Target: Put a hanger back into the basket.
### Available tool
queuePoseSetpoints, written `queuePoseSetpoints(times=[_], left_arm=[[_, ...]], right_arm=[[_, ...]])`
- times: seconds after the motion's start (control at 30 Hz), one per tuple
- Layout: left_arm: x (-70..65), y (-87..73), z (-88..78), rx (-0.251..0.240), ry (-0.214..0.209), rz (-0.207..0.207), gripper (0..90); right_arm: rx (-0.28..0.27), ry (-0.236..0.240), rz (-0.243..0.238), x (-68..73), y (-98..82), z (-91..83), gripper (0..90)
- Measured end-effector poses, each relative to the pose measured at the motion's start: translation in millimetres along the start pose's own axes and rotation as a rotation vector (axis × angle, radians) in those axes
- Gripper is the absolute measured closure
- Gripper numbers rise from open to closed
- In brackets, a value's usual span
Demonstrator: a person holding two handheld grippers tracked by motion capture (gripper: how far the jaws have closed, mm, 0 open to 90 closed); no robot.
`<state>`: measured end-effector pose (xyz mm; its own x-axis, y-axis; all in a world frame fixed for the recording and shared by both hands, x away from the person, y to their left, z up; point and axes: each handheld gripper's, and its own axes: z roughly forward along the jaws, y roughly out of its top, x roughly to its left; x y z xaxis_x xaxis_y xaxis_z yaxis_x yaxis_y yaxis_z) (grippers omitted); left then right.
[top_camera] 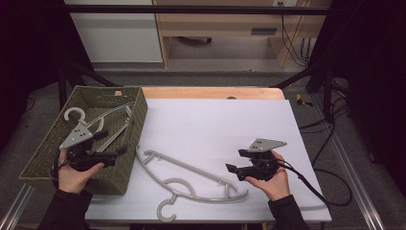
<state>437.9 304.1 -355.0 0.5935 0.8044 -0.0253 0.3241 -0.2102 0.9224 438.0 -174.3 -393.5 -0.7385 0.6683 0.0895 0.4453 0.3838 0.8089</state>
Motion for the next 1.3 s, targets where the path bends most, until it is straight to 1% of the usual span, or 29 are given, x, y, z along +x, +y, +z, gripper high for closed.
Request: queuePoseSetpoints(times=[0.07,0.13,0.2,0.3,0.33,0.37,0.4,0.43,0.47,0.5,0.57,0.6,0.63,0.67,0.73,0.8,0.83,0.87,0.93,0.97,1.03,1.07,1.17,1.23,1.27,1.3], left_arm=[[-5.1,-3.8,1.7,0.000,-0.014,0.002,8.2],[-10.4,-8.4,4.1,0.004,-0.027,0.011,8.2],[-15.5,-12.1,7.7,0.003,-0.039,0.028,8.5],[-18.3,-13.9,13.1,0.012,-0.054,0.039,8.7],[-19.0,-14.4,13.9,0.015,-0.055,0.039,8.7],[-19.0,-15.1,14.8,0.019,-0.056,0.043,8.7],[-19.1,-15.3,14.9,0.020,-0.058,0.044,8.7],[-19.3,-15.4,14.6,0.019,-0.060,0.042,8.8],[-19.4,-15.3,14.2,0.018,-0.059,0.042,8.7],[-19.3,-15.0,13.7,0.018,-0.056,0.048,8.8],[-20.3,-14.7,13.2,0.018,-0.054,0.050,8.9],[-20.7,-14.5,13.0,0.017,-0.051,0.055,8.9],[-21.1,-14.2,13.1,0.017,-0.052,0.056,9.0],[-21.5,-14.0,13.1,0.018,-0.054,0.055,9.0],[-22.3,-13.8,13.2,0.019,-0.052,0.059,9.1],[-23.1,-13.7,13.3,0.024,-0.054,0.061,9.1],[-23.6,-13.4,13.4,0.023,-0.054,0.062,9.1],[-23.9,-13.2,13.4,0.024,-0.056,0.064,9.2],[-24.1,-13.1,13.1,0.024,-0.059,0.064,9.2],[-24.1,-13.3,12.9,0.025,-0.060,0.065,9.3],[-23.8,-13.6,12.7,0.026,-0.058,0.065,9.4],[-23.7,-13.8,12.5,0.027,-0.056,0.064,9.5],[-24.2,-13.4,11.9,0.028,-0.053,0.065,9.6],[-24.7,-12.8,11.8,0.028,-0.052,0.070,9.7],[-24.8,-12.8,11.9,0.029,-0.051,0.071,9.8],[-25.1,-12.6,12.0,0.031,-0.049,0.075,9.9]], right_arm=[[0.025,0.003,-0.010,3.2,0.3,6.8,28.7],[0.042,0.019,-0.013,5.8,-0.3,14.3,28.7],[0.066,0.027,-0.014,8.3,-1.3,22.6,29.2],[0.098,0.037,-0.028,11.2,-2.6,33.7,30.9],[0.112,0.045,-0.039,12.8,-2.6,37.5,32.0],[0.114,0.044,-0.044,14.0,-2.3,40.2,32.8],[0.131,0.055,-0.052,15.6,-1.7,43.3,34.5],[0.135,0.052,-0.053,17.2,-1.0,45.8,36.1],[0.148,0.059,-0.064,18.8,0.2,50.6,38.9],[0.160,0.061,-0.059,19.9,0.9,53.2,40.1],[0.186,0.067,-0.086,20.9,1.7,60.2,42.2],[0.195,0.069,-0.085,22.6,1.5,64.8,43.0],[0.209,0.081,-0.094,23.5,1.1,68.8,44.4],[0.222,0.081,-0.090,25.2,0.4,72.1,45.5],[0.246,0.097,-0.087,25.9,-2.4,78.5,47.5],[0.270,0.100,-0.093,26.1,-4.9,83.6,49.8],[0.276,0.108,-0.094,26.4,-6.3,86.1,50.5],[0.281,0.109,-0.080,27.8,-7.7,89.3,51.4],[0.296,0.113,-0.086,28.3,-9.1,92.9,54.6],[0.294,0.116,-0.083,28.8,-9.9,94.6,56.0],[0.311,0.120,-0.094,30.3,-11.4,98.8,58.3],[0.326,0.108,-0.102,31.9,-12.1,101.6,60.5],[0.343,0.074,-0.126,34.2,-13.9,106.4,66.6],[0.337,0.062,-0.117,35.0,-14.1,106.6,71.2],[0.336,0.046,-0.117,34.9,-13.8,106.0,74.5],[0.343,0.039,-0.124,34.0,-13.5,105.3,76.0]])
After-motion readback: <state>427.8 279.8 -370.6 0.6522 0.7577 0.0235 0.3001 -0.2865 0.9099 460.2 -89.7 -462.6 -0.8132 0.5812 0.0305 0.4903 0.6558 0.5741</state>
